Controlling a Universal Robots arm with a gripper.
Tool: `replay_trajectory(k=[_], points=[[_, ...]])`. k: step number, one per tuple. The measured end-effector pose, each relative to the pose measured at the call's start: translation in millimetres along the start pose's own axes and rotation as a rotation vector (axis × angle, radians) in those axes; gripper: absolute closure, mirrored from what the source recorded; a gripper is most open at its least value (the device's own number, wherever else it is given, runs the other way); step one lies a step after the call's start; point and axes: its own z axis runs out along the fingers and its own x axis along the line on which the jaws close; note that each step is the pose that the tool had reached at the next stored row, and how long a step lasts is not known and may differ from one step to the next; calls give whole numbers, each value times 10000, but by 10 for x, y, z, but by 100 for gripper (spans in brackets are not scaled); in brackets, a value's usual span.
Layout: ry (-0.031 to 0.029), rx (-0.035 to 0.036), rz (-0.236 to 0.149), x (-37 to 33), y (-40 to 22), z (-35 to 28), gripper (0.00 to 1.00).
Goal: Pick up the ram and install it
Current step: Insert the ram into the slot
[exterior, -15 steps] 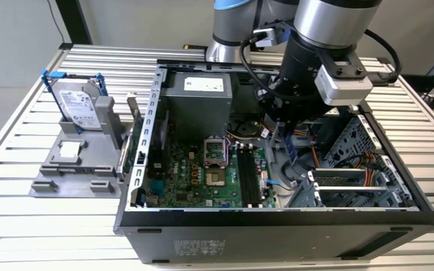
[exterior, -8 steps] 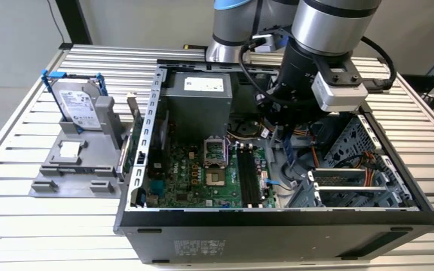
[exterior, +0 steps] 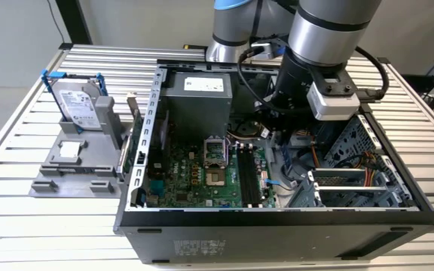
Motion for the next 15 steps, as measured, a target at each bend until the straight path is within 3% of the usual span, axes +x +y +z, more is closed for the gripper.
replay_trajectory(k=[4,10,15], points=[[1,-6,8,-18,2,68,100],[1,-23,6,-153,-30,165,100],[4,-28,114,-175,-41,256,100]])
